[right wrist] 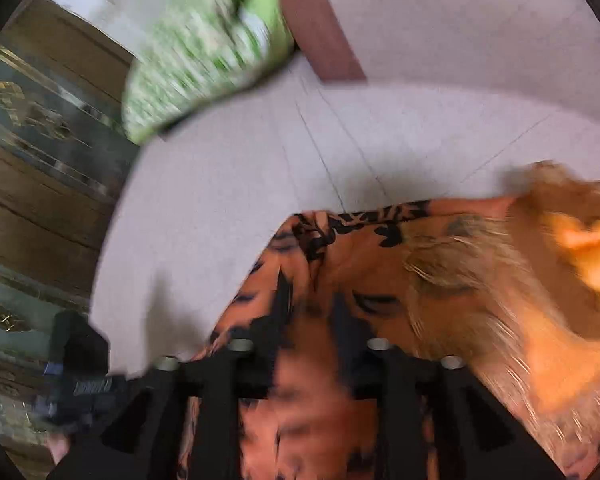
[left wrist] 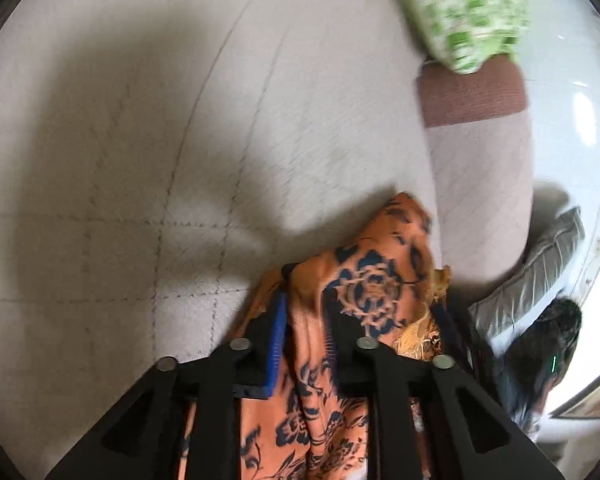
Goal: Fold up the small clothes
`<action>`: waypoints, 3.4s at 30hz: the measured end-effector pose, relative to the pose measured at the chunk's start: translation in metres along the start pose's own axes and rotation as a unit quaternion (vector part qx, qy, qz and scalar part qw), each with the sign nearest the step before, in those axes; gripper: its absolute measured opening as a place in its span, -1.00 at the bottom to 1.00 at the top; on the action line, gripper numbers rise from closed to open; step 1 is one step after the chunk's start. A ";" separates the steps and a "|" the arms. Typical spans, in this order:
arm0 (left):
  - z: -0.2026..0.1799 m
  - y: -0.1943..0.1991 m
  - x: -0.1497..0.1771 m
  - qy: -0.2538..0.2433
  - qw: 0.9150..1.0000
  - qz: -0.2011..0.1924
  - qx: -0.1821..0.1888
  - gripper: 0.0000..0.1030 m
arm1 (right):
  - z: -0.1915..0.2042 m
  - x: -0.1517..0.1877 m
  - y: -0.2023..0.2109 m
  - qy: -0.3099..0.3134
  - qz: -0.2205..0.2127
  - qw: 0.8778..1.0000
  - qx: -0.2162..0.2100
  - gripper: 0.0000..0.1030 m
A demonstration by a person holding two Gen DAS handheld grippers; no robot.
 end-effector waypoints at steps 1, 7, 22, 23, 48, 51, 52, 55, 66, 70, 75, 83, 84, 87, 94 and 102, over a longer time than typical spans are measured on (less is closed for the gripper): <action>-0.006 0.010 0.005 -0.011 1.000 -0.016 0.001 -0.41 | 0.003 0.009 0.022 0.004 -0.018 1.000 -0.005 0.14; -0.034 0.021 0.070 -0.112 0.994 -0.010 0.016 -0.23 | -0.040 0.122 0.128 -0.005 -0.051 0.997 0.058 0.23; -0.066 -0.079 0.146 -0.219 0.971 0.090 -0.033 -0.24 | -0.128 0.249 0.195 -0.070 -0.058 0.968 0.235 -0.84; -0.061 -0.074 0.146 -0.220 0.971 0.089 -0.034 -0.24 | -0.120 0.249 0.198 -0.062 -0.066 0.968 0.236 -0.87; -0.135 -0.025 0.370 -0.431 0.902 0.009 -0.017 0.02 | -0.315 0.288 0.479 -0.441 -0.389 0.790 0.173 0.12; -0.140 -0.042 0.376 -0.435 0.900 0.011 -0.024 0.02 | -0.345 0.314 0.469 -0.485 -0.390 0.767 0.156 -0.02; -0.138 -0.048 0.377 -0.432 0.901 0.017 -0.029 0.02 | -0.350 0.316 0.466 -0.491 -0.388 0.766 0.146 -0.03; -0.136 -0.059 0.380 -0.420 0.906 0.029 -0.031 0.02 | -0.369 0.329 0.460 -0.517 -0.364 0.748 0.200 -0.09; -0.129 -0.055 0.381 -0.415 0.909 0.019 -0.032 0.02 | -0.352 0.319 0.484 -0.503 -0.445 0.729 0.134 -0.07; -0.123 -0.054 0.383 -0.409 0.912 0.030 -0.031 0.02 | -0.367 0.312 0.472 -0.523 -0.418 0.728 0.147 -0.12; -0.118 -0.055 0.380 -0.407 0.912 0.031 -0.035 0.02 | -0.392 0.308 0.457 -0.530 -0.396 0.730 0.170 -0.12; -0.103 -0.049 0.363 -0.380 0.924 0.030 -0.031 0.02 | -0.374 0.299 0.476 -0.476 -0.400 0.750 0.223 -0.91; -0.101 -0.047 0.360 -0.376 0.926 0.029 -0.030 0.02 | -0.363 0.287 0.482 -0.451 -0.410 0.759 0.228 -0.91; -0.097 -0.038 0.348 -0.370 0.929 0.022 -0.022 0.02 | -0.290 0.237 0.502 -0.330 -0.456 0.795 0.227 -0.91; -0.085 -0.006 0.290 -0.342 0.940 -0.005 0.005 0.02 | -0.058 0.147 0.428 0.008 -0.441 0.881 0.171 -0.91; -0.047 0.019 0.205 -0.292 0.956 -0.014 0.032 0.02 | 0.074 0.176 0.209 0.220 -0.207 0.950 0.074 -0.91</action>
Point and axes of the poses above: each gripper's, at about its wrist camera, not at the fingertips, and y roughly against the way its jaws point, z to its left, x to its underside, the point moved 10 cm from there along -y, roughly the way its jaws point, and after that the axes turned 11 degrees about -x, right-handed, at the moved point
